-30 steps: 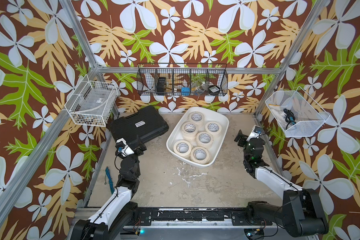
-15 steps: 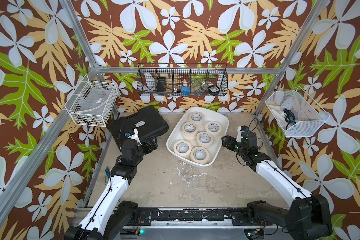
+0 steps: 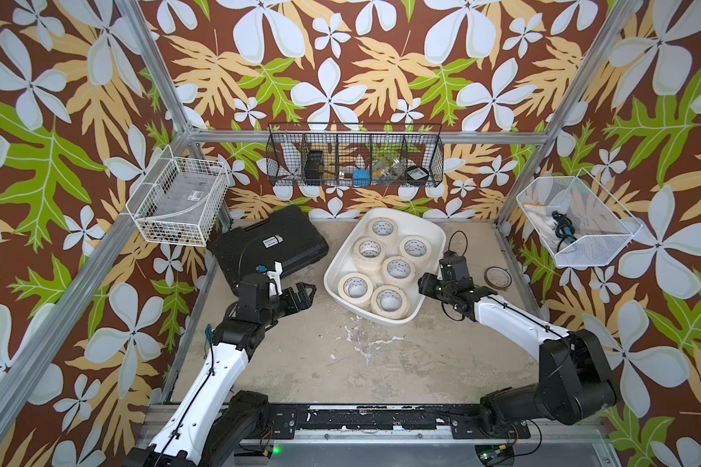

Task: Take out the art tape in the storage box
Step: Move the storage box to the center of the board.

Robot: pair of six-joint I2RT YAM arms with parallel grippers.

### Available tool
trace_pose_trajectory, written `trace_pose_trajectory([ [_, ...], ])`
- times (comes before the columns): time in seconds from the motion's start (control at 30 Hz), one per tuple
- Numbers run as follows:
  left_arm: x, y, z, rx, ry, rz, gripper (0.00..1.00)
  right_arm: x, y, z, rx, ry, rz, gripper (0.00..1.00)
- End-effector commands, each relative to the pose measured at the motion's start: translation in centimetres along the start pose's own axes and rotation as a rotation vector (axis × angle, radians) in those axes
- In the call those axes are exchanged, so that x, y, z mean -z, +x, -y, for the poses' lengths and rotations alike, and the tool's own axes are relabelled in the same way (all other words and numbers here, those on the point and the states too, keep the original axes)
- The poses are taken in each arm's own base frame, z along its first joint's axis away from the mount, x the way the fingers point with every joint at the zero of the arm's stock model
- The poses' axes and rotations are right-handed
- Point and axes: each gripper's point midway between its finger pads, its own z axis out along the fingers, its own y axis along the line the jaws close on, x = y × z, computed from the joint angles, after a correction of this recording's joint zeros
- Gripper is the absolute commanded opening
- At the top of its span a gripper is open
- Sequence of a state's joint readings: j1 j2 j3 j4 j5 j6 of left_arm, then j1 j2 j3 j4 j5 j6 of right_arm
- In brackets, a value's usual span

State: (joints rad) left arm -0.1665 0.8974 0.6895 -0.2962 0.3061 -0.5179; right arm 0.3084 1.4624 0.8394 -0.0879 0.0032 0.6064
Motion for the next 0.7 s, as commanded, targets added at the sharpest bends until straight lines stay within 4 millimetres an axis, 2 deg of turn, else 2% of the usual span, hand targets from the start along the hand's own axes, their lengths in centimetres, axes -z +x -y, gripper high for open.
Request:
trace_pose_trajectory([
  [0.0,0.2,0.5,-0.4,-0.030,-0.025,-0.023,1.00,-0.6,0.2,0.5,0.037,0.037,-0.003,0.51],
  [0.07,0.1,0.4,-0.4,-0.026,-0.025,-0.022,1.00,-0.9,0.8,0.6,0.045,0.040,-0.013,0.49],
  [0.37,-0.1,0.6,-0.3,-0.020,-0.018,-0.038,1.00,-0.9,1.8,1.2,0.069,0.045,-0.027,0.23],
  [0.53,0.1,0.8,0.1,-0.017,0.003,-0.043,1.00,-0.5,2.7,1.8,0.073,0.051,-0.033,0.13],
  [0.67,-0.2,0.3,0.6,0.007,0.016,-0.047,1.00,0.3,3.2,2.2,0.091,0.054,-0.040,0.09],
])
